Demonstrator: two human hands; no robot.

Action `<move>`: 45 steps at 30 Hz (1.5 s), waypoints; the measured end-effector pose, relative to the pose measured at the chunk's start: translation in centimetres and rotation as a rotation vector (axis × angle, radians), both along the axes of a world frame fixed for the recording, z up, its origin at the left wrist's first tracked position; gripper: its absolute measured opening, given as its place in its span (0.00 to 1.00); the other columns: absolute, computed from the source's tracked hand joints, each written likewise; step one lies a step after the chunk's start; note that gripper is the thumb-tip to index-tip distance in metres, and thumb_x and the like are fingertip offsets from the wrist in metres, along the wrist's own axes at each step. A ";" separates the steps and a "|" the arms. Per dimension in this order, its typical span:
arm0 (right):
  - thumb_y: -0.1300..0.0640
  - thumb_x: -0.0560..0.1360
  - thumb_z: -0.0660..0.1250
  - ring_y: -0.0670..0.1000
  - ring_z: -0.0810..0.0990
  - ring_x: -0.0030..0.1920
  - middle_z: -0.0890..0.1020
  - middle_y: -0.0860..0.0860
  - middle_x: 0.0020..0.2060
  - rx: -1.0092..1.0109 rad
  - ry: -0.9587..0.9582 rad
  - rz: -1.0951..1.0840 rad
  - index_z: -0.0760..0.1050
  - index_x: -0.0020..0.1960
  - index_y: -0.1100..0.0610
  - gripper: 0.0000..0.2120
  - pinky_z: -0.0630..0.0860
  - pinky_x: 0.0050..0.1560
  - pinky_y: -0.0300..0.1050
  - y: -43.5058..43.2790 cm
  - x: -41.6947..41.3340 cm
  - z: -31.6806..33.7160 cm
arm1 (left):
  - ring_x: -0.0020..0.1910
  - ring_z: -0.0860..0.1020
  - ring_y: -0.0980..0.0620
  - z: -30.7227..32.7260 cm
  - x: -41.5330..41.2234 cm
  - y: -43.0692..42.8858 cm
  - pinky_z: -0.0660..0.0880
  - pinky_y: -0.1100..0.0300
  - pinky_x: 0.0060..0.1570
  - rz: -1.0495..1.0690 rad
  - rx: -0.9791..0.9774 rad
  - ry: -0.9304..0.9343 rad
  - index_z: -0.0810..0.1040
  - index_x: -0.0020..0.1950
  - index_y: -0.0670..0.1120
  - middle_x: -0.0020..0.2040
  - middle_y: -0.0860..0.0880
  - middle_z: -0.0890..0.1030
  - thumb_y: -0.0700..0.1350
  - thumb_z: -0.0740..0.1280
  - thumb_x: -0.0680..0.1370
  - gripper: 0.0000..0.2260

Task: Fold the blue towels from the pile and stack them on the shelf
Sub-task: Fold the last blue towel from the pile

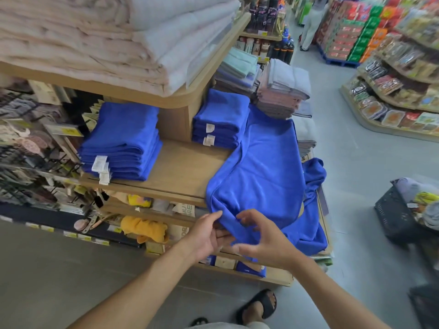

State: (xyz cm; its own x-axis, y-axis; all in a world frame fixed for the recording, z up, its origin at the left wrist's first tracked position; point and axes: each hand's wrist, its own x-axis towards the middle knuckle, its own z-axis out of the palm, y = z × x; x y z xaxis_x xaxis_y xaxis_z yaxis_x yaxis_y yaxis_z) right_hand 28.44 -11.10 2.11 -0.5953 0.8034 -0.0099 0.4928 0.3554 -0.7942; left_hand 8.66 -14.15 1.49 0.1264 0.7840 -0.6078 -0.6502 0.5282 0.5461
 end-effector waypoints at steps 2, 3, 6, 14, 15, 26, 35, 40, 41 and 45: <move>0.35 0.67 0.77 0.41 0.78 0.60 0.77 0.36 0.59 0.139 -0.023 -0.016 0.70 0.66 0.37 0.31 0.75 0.55 0.34 -0.8 0.0 -0.6 | 0.49 0.86 0.42 0.7 0.3 0.2 0.83 0.50 0.51 0.055 -0.037 -0.071 0.78 0.63 0.36 0.57 0.35 0.84 0.44 0.59 0.85 0.14; 0.40 0.68 0.77 0.41 0.79 0.59 0.78 0.35 0.59 0.183 -0.004 -0.053 0.71 0.66 0.38 0.29 0.75 0.55 0.35 -0.8 0.0 -0.7 | 0.49 0.86 0.42 0.8 0.3 0.4 0.83 0.50 0.52 0.074 -0.053 -0.106 0.78 0.63 0.36 0.57 0.35 0.84 0.44 0.60 0.85 0.14; 0.51 0.74 0.72 0.42 0.82 0.50 0.83 0.37 0.50 0.243 0.131 -0.162 0.78 0.58 0.39 0.14 0.77 0.47 0.36 -0.5 0.1 -0.7 | 0.47 0.86 0.41 0.9 -0.2 1.0 0.84 0.52 0.41 -0.045 -0.073 0.064 0.79 0.61 0.38 0.55 0.37 0.85 0.48 0.62 0.83 0.15; 0.45 0.78 0.65 0.46 0.75 0.36 0.80 0.49 0.35 0.081 0.272 -0.225 0.81 0.46 0.47 0.08 0.70 0.37 0.39 -0.8 -0.5 1.4 | 0.45 0.78 0.47 3.7 -2.7 10.4 0.70 0.54 0.41 -0.198 0.402 1.794 0.68 0.48 0.55 0.48 0.56 0.78 0.63 0.66 0.73 0.15; 0.45 0.78 0.65 0.46 0.75 0.36 0.81 0.48 0.35 0.071 0.270 -0.223 0.81 0.46 0.46 0.08 0.70 0.37 0.38 -1.0 -0.6 1.6 | 0.47 0.79 0.47 3.7 -2.4 11.9 0.70 0.54 0.41 -0.268 0.454 1.871 0.70 0.50 0.56 0.51 0.55 0.78 0.63 0.65 0.75 0.13; 0.47 0.78 0.66 0.40 0.79 0.40 0.82 0.38 0.38 0.049 0.238 -0.289 0.81 0.46 0.39 0.05 0.72 0.41 0.32 -3.5 0.5 3.8 | 0.52 0.82 0.44 2.5 -0.4 20.4 0.72 0.58 0.43 -0.546 0.342 2.099 0.81 0.57 0.51 0.54 0.48 0.83 0.52 0.64 0.79 0.11; 0.47 0.81 0.61 0.52 0.73 0.40 0.73 0.49 0.39 0.048 0.366 -0.397 0.77 0.43 0.48 0.10 0.68 0.42 0.41 -2.2 2.4 3.8 | 0.38 0.78 0.50 7.6 0.2 17.6 0.64 0.58 0.32 -0.261 0.743 1.700 0.72 0.38 0.54 0.34 0.56 0.76 0.54 0.64 0.71 0.05; 0.57 0.82 0.61 0.48 0.78 0.47 0.79 0.47 0.43 -0.050 0.398 -0.467 0.80 0.50 0.53 0.09 0.72 0.48 0.39 0.5 2.8 3.5 | 0.27 0.70 0.54 7.2 -4.5 8.3 0.60 0.61 0.26 -0.047 0.843 1.778 0.68 0.39 0.54 0.31 0.55 0.74 0.54 0.62 0.66 0.06; 0.59 0.83 0.62 0.45 0.80 0.49 0.81 0.45 0.45 -0.062 0.366 -0.471 0.81 0.52 0.51 0.09 0.73 0.49 0.36 1.0 2.6 3.3 | 0.26 0.69 0.53 6.1 -5.6 6.4 0.59 0.61 0.26 -0.083 0.812 1.824 0.68 0.39 0.54 0.29 0.54 0.73 0.55 0.61 0.66 0.07; 0.63 0.82 0.65 0.37 0.81 0.47 0.85 0.43 0.47 -0.087 0.281 -0.490 0.80 0.53 0.45 0.13 0.74 0.46 0.30 2.2 0.6 2.0 | 0.30 0.73 0.52 1.5 -8.7 1.0 0.61 0.60 0.28 -0.461 0.665 1.928 0.70 0.40 0.54 0.29 0.55 0.73 0.59 0.59 0.66 0.10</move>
State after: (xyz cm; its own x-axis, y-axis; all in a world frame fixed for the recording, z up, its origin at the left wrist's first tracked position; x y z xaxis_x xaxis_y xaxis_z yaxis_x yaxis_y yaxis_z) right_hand 29.09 -8.91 4.12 -0.1429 0.9896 0.0163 0.3488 0.0658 -0.9349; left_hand -0.07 -13.13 2.96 0.0279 0.9923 0.1206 0.9372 -0.0679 0.3420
